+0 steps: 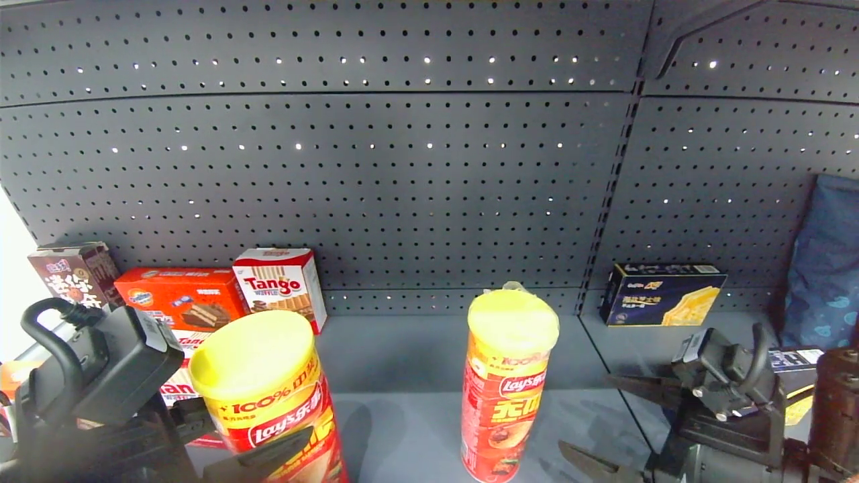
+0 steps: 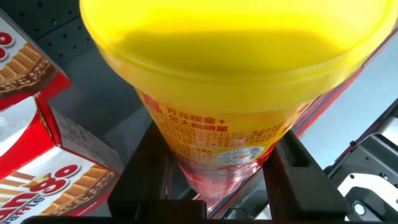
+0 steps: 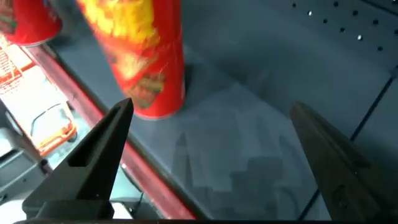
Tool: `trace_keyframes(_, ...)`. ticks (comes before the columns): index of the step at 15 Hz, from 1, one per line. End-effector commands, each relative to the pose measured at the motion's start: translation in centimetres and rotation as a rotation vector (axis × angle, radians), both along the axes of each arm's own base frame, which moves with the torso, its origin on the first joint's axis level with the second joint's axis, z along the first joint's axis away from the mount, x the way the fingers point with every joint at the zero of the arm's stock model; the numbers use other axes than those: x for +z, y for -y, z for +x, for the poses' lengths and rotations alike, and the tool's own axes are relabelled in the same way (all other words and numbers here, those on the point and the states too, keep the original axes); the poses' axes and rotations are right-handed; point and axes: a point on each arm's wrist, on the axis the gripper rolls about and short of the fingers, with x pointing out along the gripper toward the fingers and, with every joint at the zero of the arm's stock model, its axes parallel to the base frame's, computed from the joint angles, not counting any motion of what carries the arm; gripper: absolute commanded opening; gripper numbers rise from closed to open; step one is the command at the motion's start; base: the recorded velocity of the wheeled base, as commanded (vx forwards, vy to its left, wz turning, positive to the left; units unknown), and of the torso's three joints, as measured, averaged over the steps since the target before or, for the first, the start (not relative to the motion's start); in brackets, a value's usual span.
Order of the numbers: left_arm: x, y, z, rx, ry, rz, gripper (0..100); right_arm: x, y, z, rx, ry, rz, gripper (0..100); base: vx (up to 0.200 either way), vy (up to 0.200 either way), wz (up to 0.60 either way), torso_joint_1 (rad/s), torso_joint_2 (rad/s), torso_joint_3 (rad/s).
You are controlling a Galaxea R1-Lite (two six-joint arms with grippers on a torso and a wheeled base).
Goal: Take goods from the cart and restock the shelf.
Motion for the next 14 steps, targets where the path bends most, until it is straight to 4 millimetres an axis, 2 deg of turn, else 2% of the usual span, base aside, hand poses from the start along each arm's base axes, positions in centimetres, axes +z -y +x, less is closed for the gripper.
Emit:
trace_keyframes(1, 0.0, 0.0, 0.0, 0.001, -0.001, 0.001, 0, -0.6, -1.2, 1.4, -0.008, -0.026, -0.028, 100, 0.0, 0.0, 0.0, 0.0, 0.0, 0.0)
trace_keyframes(4, 0.0, -0.2, 0.1, 0.014, 0.003, -0.002, 0, -1.4, -2.1, 3.1, -0.062, -0.047, -0.066, 100, 0.0, 0.0, 0.0, 0.0, 0.0, 0.0)
trace_keyframes(9, 0.0, -0.5, -0.2, 0.02, 0.007, -0.006, 0, -1.9, -1.2, 4.3, -0.129, -0.074, -0.091, 100, 0.0, 0.0, 0.0, 0.0, 0.0, 0.0)
trace_keyframes(14, 0.1, -0.6, -0.2, 0.021, 0.011, -0.009, 0, -2.6, -2.8, 6.3, -0.118, -0.071, -0.127, 100, 0.0, 0.0, 0.0, 0.0, 0.0, 0.0)
